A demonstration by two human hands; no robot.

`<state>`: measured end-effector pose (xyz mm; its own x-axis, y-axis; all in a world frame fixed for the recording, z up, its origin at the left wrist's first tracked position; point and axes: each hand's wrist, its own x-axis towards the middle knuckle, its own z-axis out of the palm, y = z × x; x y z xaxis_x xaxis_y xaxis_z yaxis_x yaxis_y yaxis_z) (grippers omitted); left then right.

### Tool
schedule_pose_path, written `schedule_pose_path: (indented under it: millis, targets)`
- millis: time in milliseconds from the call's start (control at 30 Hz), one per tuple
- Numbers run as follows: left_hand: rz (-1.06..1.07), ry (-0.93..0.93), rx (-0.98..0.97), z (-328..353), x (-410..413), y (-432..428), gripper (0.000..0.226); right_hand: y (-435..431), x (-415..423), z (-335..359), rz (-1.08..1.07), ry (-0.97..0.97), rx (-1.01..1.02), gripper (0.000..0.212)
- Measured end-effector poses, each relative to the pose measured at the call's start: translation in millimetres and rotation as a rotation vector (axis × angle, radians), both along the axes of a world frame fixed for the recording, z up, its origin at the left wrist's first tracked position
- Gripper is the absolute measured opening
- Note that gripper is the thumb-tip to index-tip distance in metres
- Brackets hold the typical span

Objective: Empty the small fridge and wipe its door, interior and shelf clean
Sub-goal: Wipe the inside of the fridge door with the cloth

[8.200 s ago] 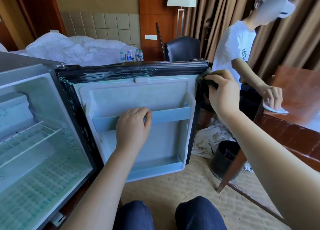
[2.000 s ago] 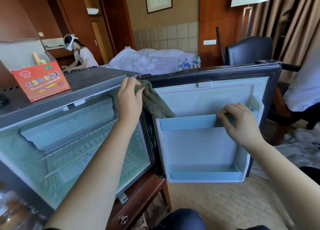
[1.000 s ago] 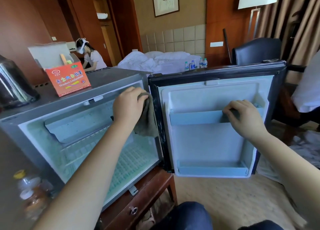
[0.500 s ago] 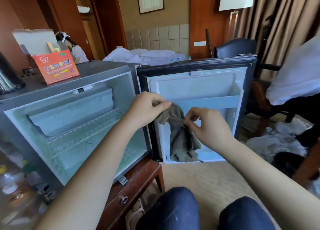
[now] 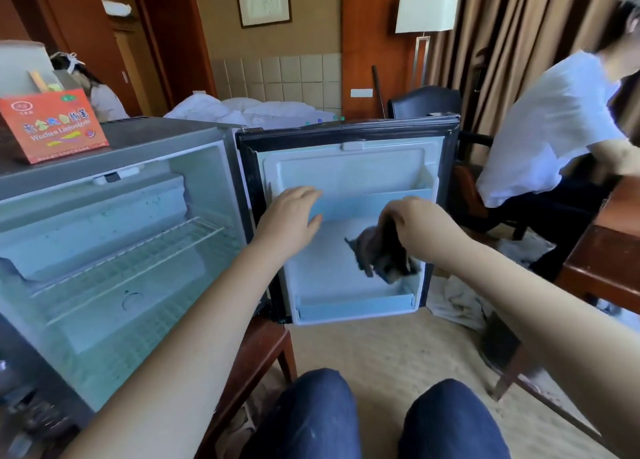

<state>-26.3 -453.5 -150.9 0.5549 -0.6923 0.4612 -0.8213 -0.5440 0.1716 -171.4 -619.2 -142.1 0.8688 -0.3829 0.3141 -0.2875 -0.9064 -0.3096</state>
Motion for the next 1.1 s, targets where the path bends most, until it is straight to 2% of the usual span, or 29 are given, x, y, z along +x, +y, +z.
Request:
schedule_pose_path:
  millis: [67,167,233,333,400,533,700,833,1000,1100]
  targets:
    - [0.047,0.002,0.06,-10.6,4.8,-7.1,0.049,-8.9,2.3,2.1,-0.017,0.011,-0.011,0.035]
    - [0.083,-0.002,-0.018,-17.3,9.6,-10.5,0.043,-25.7,4.1,26.9,-0.179,-0.453,0.041,0.035]
    - [0.098,0.027,-0.068,-13.0,13.5,-12.3,0.038,-38.0,7.7,53.5,-0.233,-0.667,0.118,0.032]
    - [0.113,0.057,-0.094,-9.2,14.2,-13.4,0.034,-52.5,26.8,78.9,-0.22,-0.91,0.127,0.027]
    - [0.121,0.077,-0.14,-8.1,16.2,-12.4,0.031,-61.4,46.9,76.6,-0.154,-0.899,0.064,0.025]
    - [0.112,0.131,-0.231,-12.0,20.3,-10.2,0.028,-87.5,79.6,29.0,-0.112,-0.661,-0.311,0.027]
    - [0.092,0.133,-0.314,-23.2,22.2,-12.7,0.028,-81.3,104.2,9.1,-0.098,-0.784,-0.443,0.014]
    - [0.074,0.131,-0.323,-24.3,24.1,-15.3,0.03,-52.0,134.4,15.2,-0.127,-0.837,-0.306,0.017]
    - [0.083,0.127,-0.328,-24.4,23.9,-23.6,0.031,-84.4,123.9,34.3,-0.11,-0.675,-0.264,0.024]
    - [0.082,0.125,-0.361,-28.2,24.5,-23.6,0.031,-112.4,108.7,54.2,-0.252,-0.794,-0.116,0.023]
